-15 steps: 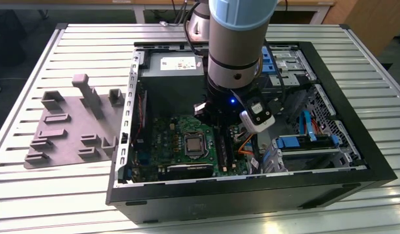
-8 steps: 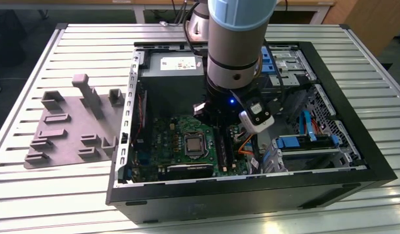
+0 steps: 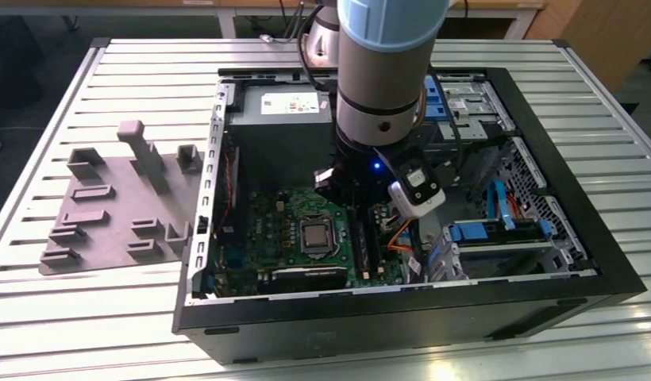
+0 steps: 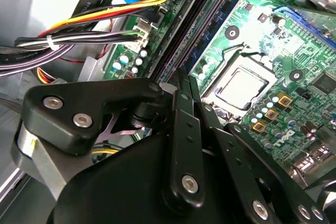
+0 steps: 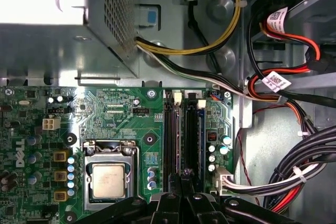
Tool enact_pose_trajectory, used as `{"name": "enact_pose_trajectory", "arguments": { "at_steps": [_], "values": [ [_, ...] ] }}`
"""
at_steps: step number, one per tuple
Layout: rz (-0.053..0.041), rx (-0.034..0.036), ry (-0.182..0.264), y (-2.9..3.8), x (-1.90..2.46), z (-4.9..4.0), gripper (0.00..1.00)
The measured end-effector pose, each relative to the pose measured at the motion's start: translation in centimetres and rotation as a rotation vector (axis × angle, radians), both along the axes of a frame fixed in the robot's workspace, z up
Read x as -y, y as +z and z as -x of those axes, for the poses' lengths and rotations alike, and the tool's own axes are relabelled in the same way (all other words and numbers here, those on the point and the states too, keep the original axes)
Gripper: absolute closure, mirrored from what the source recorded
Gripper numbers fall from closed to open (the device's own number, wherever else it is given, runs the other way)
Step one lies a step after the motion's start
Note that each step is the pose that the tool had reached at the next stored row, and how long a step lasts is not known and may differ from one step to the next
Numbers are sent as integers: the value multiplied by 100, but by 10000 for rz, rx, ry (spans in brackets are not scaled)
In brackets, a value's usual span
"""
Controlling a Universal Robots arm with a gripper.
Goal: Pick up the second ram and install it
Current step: 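Insert the second ram into the second slot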
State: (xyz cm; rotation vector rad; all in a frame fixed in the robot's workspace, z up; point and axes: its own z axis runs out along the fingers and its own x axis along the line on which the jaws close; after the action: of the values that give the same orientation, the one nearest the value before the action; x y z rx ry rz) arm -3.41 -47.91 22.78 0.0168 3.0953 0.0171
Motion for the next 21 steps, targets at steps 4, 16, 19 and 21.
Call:
{"name": "enact_pose_trajectory", "arguments": {
  "at_steps": [4, 16, 19, 21],
  "values": [
    [0, 0, 1, -7, 2, 0, 88],
    [-36, 1, 13, -13, 3, 7, 88],
    [-36, 0, 34, -18, 5, 8, 88],
    [-36, 1, 39, -21, 5, 8, 88]
  ]
}}
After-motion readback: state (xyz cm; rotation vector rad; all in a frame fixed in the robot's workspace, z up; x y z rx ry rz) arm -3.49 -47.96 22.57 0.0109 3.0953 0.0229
